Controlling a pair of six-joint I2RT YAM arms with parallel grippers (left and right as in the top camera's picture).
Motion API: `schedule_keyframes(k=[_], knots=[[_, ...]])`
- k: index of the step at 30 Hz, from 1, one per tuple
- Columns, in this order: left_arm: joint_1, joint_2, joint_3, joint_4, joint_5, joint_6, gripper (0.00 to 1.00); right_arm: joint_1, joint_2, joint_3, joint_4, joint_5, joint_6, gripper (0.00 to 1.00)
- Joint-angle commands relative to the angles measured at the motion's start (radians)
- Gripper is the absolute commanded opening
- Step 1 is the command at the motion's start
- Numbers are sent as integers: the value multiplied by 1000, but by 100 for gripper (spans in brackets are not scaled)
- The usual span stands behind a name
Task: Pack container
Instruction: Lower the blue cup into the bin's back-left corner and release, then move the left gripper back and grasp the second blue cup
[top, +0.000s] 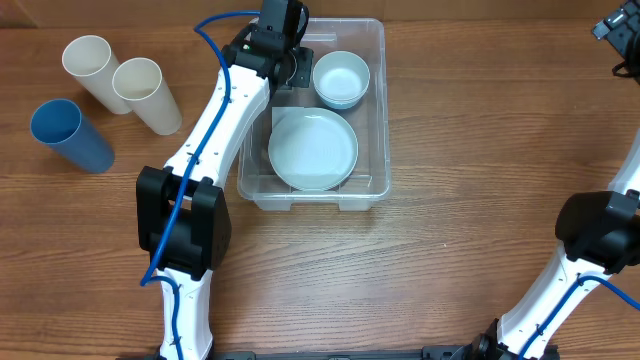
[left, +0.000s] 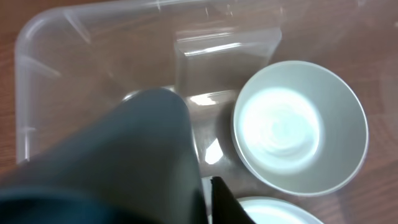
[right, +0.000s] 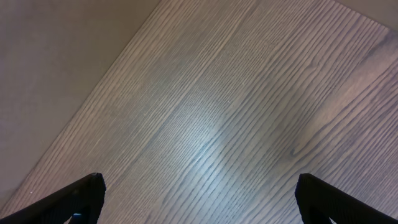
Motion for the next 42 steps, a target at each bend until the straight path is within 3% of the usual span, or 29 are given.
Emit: schedule_keyframes(k=[1,4,13,17,20,21,24,29,35,42], knots=[[-3,9,6,50,-77,14,25,0,-21,19,5,4,5,100],[-3,9,6,100,-103,14,36,0,-21,19,5,4,5,100],[5,9,7,279,-150,14,53,-1,-21,19,5,4,5,100],[5,6,57,273,-211,20,63,0,-21,19,5,4,5,100],[5,-14,163,129,-215,39,66,-1,-21,19,5,4,5,100],[9,-33,225,20,-215,22,73,-1,-21,19,5,4,5,100],[42,-99,335,-253,-216,-76,80,-1,-21,19,5,4,5,100],[254,-201,352,-586,-179,-196,81,-1,-21,19,5,4,5,100],[599,-201,288,-677,47,-173,82,-1,-21,19,5,4,5,100],[714,-201,14,-505,66,-118,82,0,-21,19,5,4,5,100]])
